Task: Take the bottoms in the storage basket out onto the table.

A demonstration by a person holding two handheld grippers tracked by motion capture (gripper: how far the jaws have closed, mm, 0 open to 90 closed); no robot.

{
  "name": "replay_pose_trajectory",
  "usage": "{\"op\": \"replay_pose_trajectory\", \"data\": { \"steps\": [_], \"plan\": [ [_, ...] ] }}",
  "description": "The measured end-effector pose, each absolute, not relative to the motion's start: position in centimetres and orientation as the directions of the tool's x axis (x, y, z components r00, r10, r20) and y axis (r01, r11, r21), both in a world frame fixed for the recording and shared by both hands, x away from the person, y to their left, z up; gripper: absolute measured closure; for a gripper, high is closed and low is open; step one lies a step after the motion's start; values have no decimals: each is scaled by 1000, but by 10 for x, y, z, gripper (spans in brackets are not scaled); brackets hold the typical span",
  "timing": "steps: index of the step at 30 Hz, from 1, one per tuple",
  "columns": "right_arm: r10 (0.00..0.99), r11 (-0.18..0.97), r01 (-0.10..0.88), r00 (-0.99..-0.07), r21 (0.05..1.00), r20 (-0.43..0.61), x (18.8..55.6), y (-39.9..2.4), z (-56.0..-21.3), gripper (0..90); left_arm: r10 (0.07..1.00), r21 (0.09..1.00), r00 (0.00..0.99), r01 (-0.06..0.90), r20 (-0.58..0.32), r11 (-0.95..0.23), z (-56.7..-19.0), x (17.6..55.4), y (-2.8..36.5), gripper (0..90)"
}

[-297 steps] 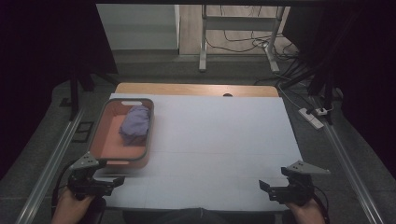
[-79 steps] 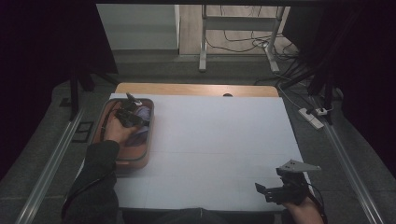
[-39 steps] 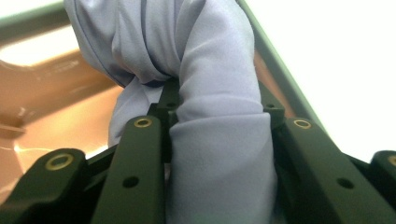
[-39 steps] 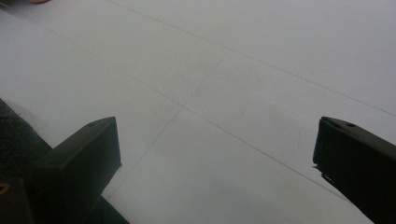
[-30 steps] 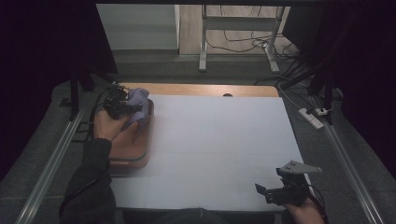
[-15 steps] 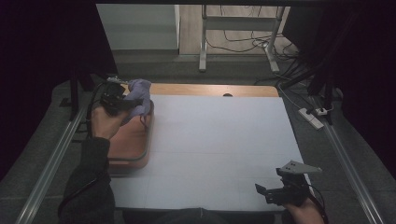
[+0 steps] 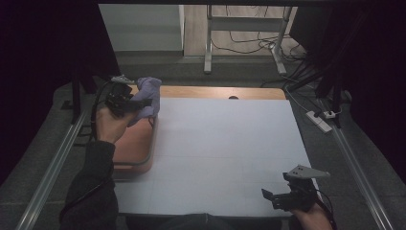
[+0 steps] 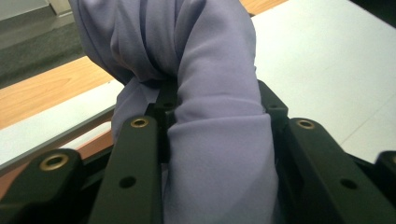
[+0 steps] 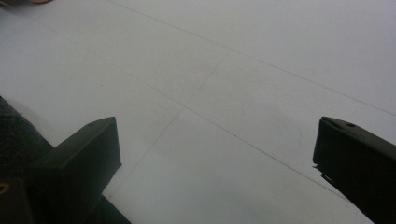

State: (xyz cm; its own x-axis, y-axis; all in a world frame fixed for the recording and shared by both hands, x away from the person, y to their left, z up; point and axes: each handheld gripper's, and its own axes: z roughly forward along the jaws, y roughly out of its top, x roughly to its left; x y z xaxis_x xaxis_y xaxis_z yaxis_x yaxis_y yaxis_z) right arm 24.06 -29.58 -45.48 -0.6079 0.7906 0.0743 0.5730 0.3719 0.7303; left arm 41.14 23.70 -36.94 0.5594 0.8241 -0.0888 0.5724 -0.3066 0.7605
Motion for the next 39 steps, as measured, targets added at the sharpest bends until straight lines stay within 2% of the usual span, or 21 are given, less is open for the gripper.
{"op": "replay_pose_trajectory", "data": {
  "steps": [12, 39],
  "plan": [
    [790, 373, 573, -608, 730, 74, 240, -296, -455, 4, 777, 773, 618, 547, -116, -320, -361, 407, 210, 617],
    [790, 376, 570, -609, 730, 69, 240, -296, -455, 5, 668, 762, 738, 487, -97, -428, -362, 397, 148, 608]
  ]
}}
